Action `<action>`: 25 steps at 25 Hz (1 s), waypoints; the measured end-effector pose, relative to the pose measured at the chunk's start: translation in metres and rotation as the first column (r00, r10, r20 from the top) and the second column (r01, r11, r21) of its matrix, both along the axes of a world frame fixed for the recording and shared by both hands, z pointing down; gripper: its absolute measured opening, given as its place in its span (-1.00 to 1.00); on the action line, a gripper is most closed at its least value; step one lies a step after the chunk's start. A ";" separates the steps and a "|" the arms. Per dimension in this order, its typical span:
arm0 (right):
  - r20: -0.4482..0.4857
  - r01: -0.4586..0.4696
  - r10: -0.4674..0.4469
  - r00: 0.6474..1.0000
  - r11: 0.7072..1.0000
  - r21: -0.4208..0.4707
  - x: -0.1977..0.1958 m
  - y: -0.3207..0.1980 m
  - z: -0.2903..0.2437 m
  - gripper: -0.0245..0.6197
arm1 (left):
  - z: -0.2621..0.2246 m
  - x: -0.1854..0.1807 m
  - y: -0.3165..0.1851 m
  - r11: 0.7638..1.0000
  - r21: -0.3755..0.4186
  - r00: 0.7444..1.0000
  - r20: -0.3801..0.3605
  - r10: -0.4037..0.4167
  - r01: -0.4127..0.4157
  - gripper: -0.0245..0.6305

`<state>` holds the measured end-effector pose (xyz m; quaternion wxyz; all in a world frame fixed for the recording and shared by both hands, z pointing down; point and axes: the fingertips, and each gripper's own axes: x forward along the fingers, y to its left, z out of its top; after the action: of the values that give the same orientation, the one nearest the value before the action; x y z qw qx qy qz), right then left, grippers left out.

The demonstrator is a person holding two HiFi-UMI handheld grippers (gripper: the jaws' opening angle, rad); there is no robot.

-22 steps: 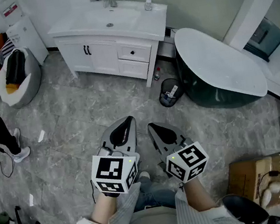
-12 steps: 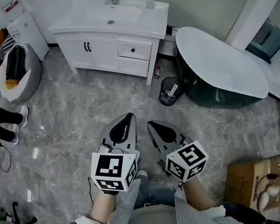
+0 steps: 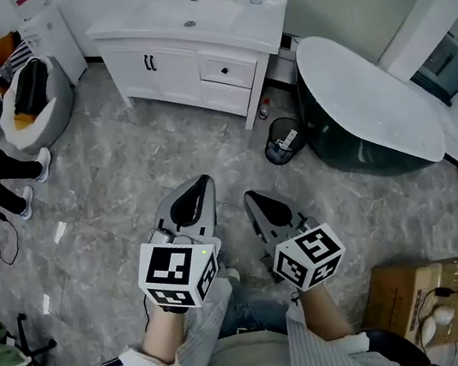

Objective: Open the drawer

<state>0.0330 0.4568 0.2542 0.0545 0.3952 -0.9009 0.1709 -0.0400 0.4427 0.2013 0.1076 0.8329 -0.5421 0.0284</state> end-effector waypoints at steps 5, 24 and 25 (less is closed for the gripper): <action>0.000 0.005 -0.005 1.000 1.000 -0.025 -0.002 -0.003 0.009 -0.91 | 0.003 -0.012 -0.005 1.000 -0.001 1.000 -0.001 -0.030 0.030 -0.87; 0.010 -0.022 0.023 1.000 0.997 -0.074 -0.044 -0.138 0.021 -0.91 | -0.002 -0.052 -0.144 1.000 0.013 1.000 0.005 0.010 -0.010 -0.87; 0.009 -0.027 0.028 1.000 0.997 -0.076 -0.047 -0.148 0.021 -0.91 | -0.002 -0.054 -0.155 1.000 0.012 1.000 0.008 0.014 -0.014 -0.87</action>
<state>-0.0140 0.3087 0.2749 0.0627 0.4043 -0.8886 0.2075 -0.0945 0.2879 0.1992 0.1002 0.8372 -0.5369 0.0291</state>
